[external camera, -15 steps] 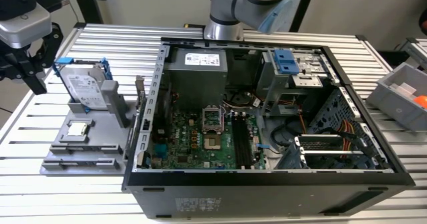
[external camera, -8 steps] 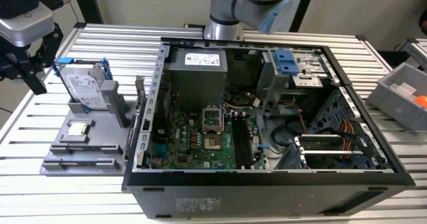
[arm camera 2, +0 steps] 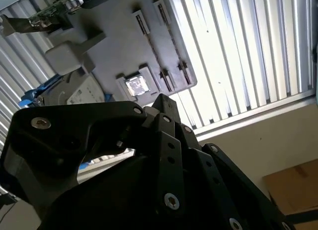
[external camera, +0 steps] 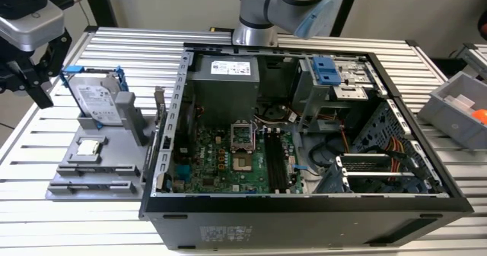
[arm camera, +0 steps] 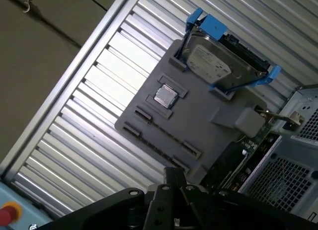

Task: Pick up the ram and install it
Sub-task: 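Pick up the ram and move it above insertion slot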

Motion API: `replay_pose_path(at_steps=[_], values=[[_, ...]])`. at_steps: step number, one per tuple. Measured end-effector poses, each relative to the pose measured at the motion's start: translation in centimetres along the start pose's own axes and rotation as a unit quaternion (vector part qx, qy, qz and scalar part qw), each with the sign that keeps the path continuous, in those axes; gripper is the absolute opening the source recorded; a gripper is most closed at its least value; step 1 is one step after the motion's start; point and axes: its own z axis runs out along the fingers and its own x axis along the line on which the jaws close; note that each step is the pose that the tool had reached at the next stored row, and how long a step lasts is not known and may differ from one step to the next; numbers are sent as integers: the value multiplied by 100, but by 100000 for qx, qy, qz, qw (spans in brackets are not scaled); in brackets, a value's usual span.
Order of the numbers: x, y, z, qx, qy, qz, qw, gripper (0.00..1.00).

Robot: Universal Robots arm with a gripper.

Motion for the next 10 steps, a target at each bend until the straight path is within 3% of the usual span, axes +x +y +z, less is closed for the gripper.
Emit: replay_pose_path(at_steps=[10], values=[[0,0,0,104,159,-2525,99968,0]])
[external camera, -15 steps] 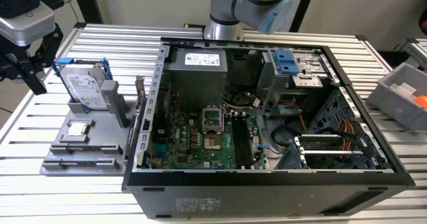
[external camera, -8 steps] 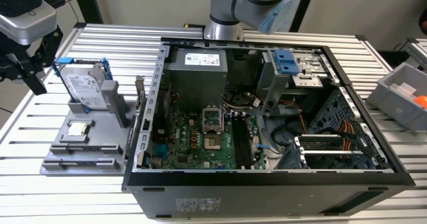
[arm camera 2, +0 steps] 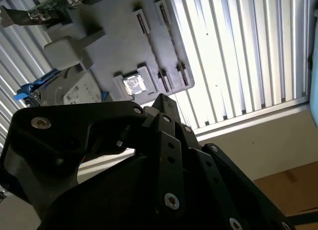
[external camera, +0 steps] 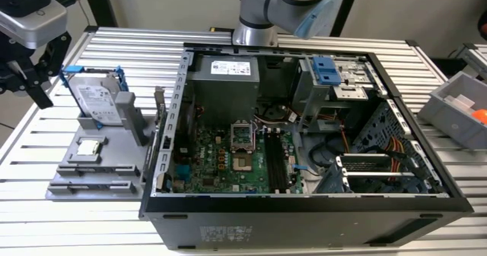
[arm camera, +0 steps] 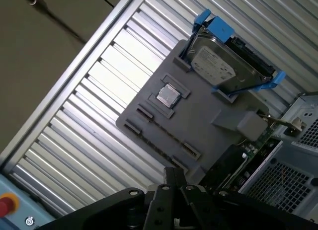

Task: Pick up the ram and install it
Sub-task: 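Pick up the ram and move it above insertion slot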

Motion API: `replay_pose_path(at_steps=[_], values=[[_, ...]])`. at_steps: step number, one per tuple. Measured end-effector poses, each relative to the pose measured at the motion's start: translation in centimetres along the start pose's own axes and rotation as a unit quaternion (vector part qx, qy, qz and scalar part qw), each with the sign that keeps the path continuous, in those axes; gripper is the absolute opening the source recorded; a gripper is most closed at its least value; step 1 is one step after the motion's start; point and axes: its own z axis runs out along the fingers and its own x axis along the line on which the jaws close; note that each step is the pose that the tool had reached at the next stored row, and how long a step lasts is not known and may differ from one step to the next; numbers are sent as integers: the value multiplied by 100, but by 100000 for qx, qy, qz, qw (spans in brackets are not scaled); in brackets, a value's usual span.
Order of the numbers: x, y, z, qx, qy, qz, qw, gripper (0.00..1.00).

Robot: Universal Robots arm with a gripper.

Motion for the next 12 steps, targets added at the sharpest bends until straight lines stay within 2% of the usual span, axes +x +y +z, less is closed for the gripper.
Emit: replay_pose_path(at_steps=[12], values=[[0,0,0,146,186,-2150,99977,0]])
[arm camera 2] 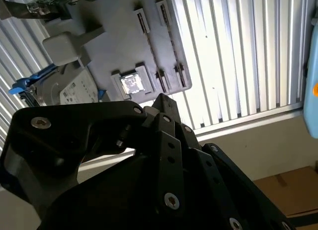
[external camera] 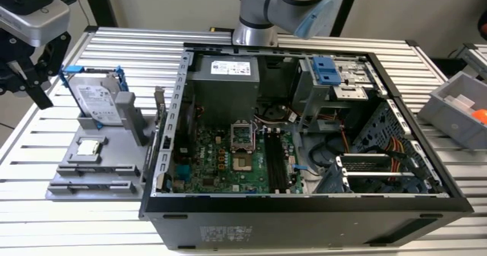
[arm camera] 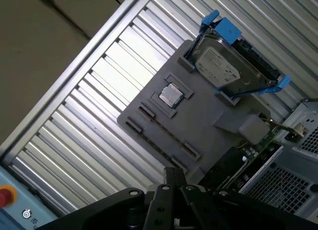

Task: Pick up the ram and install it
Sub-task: 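Pick up the ram and move it above insertion slot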

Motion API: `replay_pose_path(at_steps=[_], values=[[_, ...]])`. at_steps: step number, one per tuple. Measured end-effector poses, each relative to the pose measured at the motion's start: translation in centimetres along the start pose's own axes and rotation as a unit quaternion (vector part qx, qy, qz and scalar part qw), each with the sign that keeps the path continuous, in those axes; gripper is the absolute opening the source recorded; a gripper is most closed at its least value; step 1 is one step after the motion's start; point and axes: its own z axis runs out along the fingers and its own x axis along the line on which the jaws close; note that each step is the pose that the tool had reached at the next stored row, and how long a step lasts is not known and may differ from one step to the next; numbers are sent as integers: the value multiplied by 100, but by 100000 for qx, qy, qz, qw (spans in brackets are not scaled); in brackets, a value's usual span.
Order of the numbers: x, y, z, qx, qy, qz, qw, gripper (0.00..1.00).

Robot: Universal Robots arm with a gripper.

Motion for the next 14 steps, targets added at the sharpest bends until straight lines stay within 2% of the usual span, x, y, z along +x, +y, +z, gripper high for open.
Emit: replay_pose_path(at_steps=[9,14], values=[[0,0,0,1,5,-268,100000,0],[0,0,0,-7,47,-2192,99976,0]])
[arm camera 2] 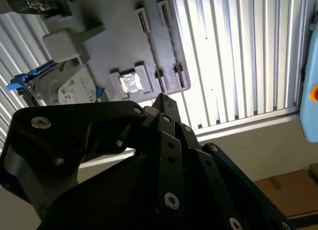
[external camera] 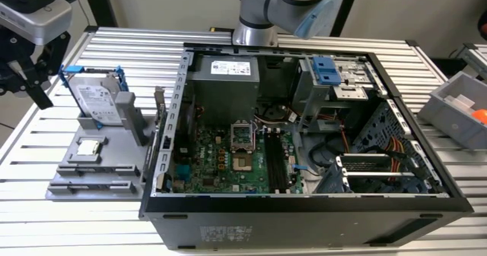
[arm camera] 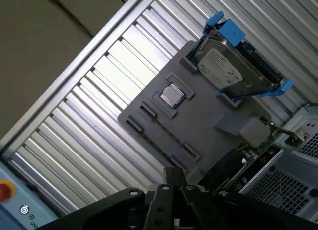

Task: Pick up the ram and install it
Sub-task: 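Pick up the ram and move it above insertion slot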

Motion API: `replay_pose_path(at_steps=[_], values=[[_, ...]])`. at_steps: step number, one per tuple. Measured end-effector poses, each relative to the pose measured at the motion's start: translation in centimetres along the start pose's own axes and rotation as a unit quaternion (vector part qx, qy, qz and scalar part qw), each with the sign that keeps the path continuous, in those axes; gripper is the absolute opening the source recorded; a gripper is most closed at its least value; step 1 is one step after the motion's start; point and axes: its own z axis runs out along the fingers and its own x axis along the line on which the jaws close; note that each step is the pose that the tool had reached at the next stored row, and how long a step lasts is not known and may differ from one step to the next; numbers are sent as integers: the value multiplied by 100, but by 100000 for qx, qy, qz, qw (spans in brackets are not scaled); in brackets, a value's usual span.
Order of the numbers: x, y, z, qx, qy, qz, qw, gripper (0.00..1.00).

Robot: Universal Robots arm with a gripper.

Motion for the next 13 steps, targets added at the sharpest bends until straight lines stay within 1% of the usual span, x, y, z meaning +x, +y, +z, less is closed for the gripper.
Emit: replay_pose_path(at_steps=[3,6,10,13], values=[[0,0,0,-7,41,-1837,99983,0],[0,0,0,-14,86,-3777,99929,0],[-1,1,0,-22,141,-6245,99805,0],[-2,2,0,-17,189,-7860,99690,0]])
